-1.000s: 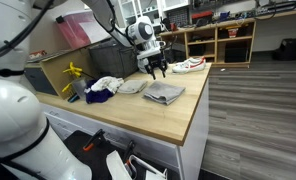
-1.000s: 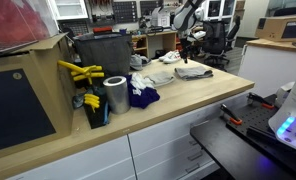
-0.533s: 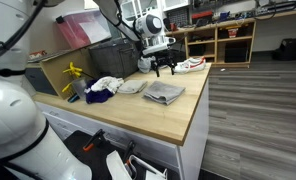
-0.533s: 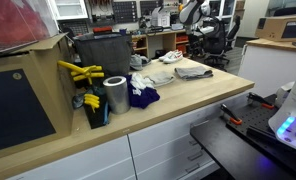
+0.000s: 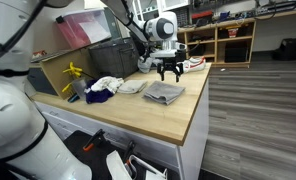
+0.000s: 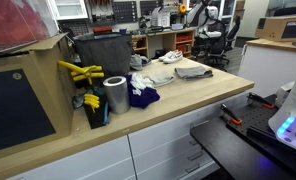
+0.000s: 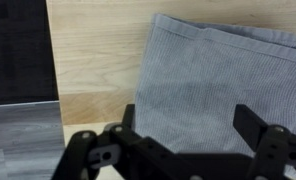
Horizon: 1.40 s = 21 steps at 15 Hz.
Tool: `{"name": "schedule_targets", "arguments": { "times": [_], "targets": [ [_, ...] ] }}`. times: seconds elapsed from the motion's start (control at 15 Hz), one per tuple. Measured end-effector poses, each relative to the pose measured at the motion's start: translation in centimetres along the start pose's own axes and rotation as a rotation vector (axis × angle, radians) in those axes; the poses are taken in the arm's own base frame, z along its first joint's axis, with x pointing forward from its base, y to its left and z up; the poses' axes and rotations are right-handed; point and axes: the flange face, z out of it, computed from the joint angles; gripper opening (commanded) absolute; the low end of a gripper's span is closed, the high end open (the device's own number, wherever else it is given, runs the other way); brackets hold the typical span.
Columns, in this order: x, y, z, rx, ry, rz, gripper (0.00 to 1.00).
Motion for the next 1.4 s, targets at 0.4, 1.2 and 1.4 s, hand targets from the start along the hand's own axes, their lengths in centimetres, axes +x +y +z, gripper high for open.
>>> {"name": "schedule_targets", "arguments": {
  "times": [0.4, 1.2, 1.4],
  "targets": [
    [0.1, 2.7, 1.7, 0.008, 0.013, 0.028, 1.0],
    [-0.8, 4.8, 5.4, 0.054, -0.04, -0.009, 1.0],
    [-1.0, 4.9, 5.9, 0.064, -0.044, -0.014, 1.0]
  ]
}}
